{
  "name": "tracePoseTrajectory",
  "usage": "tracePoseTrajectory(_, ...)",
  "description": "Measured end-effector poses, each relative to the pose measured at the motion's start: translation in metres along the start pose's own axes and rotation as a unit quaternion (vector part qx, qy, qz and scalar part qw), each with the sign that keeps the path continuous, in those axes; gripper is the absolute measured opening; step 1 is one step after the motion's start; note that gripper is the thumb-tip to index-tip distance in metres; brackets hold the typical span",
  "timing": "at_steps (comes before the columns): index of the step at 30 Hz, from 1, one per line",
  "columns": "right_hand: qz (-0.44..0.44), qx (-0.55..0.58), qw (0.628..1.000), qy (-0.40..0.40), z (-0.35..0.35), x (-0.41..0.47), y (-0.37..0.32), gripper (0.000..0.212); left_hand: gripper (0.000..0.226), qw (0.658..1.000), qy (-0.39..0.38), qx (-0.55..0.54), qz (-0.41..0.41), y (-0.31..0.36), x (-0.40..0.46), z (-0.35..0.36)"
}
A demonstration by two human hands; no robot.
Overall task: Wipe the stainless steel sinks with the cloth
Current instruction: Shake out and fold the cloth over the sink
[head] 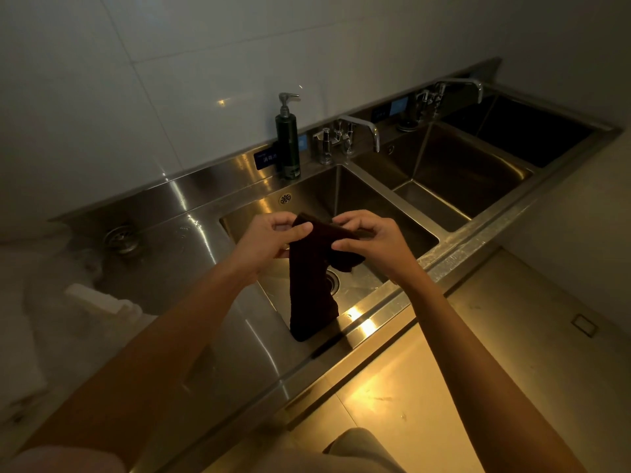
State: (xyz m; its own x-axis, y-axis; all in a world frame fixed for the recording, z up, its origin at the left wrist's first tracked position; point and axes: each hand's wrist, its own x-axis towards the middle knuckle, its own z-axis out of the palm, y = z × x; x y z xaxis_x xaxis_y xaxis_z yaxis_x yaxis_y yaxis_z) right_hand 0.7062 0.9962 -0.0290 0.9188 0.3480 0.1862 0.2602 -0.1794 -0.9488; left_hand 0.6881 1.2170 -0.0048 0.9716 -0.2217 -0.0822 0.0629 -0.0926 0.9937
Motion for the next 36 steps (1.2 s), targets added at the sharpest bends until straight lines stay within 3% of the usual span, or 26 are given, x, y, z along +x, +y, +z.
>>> tracePoseTrajectory(6,0.117,-0.101,0.988,-0.026,-0.011,0.002,0.015,0.014,0.008,0.995,-0.015,0.069,0.07,0.008,0.002,0.014)
tracePoseTrajectory(10,0.161,-0.077,0.978,-0.107,-0.022,0.008,0.016,0.069,0.012,0.99,-0.019,0.096,0.102,0.012,0.003,0.017)
tracePoseTrajectory(12,0.15,-0.05,0.973,-0.171,-0.021,0.01,0.015,0.08,0.012,0.988,-0.021,0.108,0.108,0.016,0.004,0.015)
tracePoseTrajectory(16,0.137,-0.074,0.964,-0.217,-0.011,0.018,0.01,0.056,0.01,0.982,-0.025,0.152,0.11,0.023,0.006,0.013)
tracePoseTrajectory(19,0.119,-0.108,0.969,-0.188,-0.013,0.023,0.005,0.033,0.01,0.968,-0.01,0.23,0.101,0.026,0.008,0.008)
tracePoseTrajectory(22,0.078,-0.212,0.962,-0.157,-0.021,0.026,0.0,0.02,0.011,0.946,0.0,0.308,0.099,0.028,0.011,0.002)
tracePoseTrajectory(28,-0.013,-0.382,0.921,-0.079,-0.025,0.033,0.001,0.022,0.028,0.888,-0.04,0.44,0.125,0.029,0.026,0.003)
tracePoseTrajectory(32,-0.012,-0.388,0.921,-0.028,-0.023,0.034,0.008,0.019,0.025,0.848,-0.05,0.511,0.13,0.028,0.041,0.005)
tracePoseTrajectory(36,-0.009,-0.405,0.914,0.004,-0.019,0.032,0.022,0.013,0.018,0.774,-0.026,0.62,0.126,0.021,0.047,0.009)
